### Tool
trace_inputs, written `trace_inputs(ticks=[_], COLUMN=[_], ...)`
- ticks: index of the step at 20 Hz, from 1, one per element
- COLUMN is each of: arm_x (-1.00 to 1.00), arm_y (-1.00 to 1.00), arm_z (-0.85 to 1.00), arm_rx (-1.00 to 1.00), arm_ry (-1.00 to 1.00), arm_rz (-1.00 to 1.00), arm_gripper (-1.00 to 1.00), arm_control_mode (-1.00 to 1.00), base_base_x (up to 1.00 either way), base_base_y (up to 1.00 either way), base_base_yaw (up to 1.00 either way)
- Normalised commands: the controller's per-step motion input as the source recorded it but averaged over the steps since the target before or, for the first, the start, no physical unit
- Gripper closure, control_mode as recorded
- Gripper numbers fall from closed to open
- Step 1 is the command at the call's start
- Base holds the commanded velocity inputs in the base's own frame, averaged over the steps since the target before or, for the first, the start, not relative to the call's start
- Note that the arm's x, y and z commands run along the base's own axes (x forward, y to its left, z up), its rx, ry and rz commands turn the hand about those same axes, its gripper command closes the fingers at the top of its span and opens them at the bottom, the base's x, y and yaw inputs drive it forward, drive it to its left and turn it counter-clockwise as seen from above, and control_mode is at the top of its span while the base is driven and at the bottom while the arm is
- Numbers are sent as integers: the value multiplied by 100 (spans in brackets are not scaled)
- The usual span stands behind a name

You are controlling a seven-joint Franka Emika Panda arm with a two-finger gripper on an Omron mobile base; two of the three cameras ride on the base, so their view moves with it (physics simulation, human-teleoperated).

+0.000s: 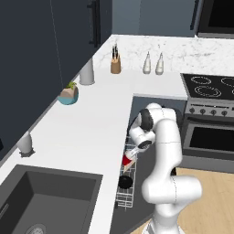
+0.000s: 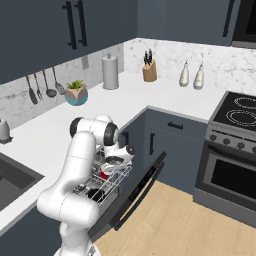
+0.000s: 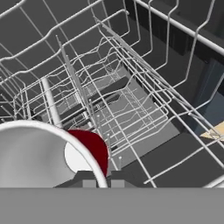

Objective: Pick up the cup and bowl from the counter, place them in the dishwasher, and close the dishwasher door.

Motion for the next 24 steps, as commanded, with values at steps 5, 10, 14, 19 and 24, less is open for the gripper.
trace_inputs(ticks=[5, 10, 14, 19, 24], arm_x=[0, 0, -35, -68, -71], arm_y=[5, 13, -51, -68, -43], arm_z=[-3, 35, 66, 79, 99], arm_rx=[0, 0, 6, 6, 8], arm_ry=[0, 0, 0, 0, 0], arm_rz=[0, 0, 0, 0, -2], arm_gripper=[-100, -100, -100, -100, -100], arm_control_mode=[-100, -100, -100, -100, -100], base_base_x=[0, 0, 0, 0, 0], base_base_y=[0, 0, 0, 0, 0], base_base_yaw=[0, 0, 0, 0, 0])
